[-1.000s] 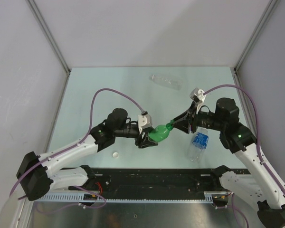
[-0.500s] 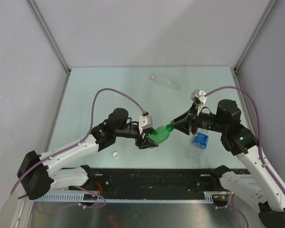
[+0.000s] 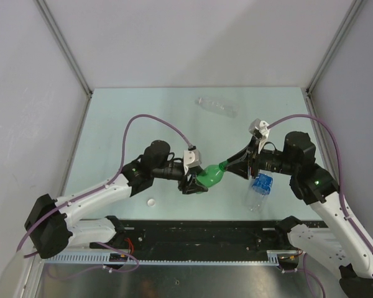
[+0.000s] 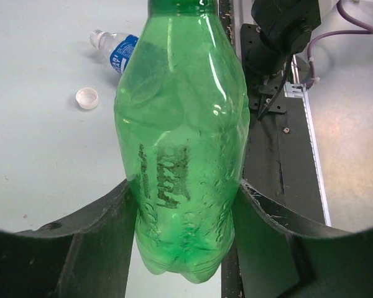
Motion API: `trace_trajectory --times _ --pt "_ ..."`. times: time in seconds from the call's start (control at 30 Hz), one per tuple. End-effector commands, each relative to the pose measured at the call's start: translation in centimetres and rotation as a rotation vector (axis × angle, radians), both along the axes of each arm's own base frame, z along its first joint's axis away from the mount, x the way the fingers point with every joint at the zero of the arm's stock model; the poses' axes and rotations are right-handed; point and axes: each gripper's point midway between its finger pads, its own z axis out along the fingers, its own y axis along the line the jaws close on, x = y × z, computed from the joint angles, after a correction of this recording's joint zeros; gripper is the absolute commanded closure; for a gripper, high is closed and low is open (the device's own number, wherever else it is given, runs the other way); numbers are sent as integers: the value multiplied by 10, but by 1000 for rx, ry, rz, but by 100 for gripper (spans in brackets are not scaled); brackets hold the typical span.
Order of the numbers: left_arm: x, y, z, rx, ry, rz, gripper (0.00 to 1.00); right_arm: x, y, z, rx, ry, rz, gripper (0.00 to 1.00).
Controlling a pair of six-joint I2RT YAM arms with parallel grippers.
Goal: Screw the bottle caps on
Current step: Screw the bottle cap onto the plastic bottle.
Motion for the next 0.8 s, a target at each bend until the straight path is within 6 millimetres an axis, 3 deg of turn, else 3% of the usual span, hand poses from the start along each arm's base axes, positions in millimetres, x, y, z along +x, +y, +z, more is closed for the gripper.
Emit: trace_trajectory --times 0.0,0.33,0.77 --pt "0 -6 30 -68 -37 -26 100 5 -5 11 -12 -42 -45 65" --pt "-3 -7 32 -75 -39 -45 100 14 -2 7 -21 -31 -64 65" --pt "-6 -12 43 -94 -11 -69 100 -3 6 5 -16 -11 41 64"
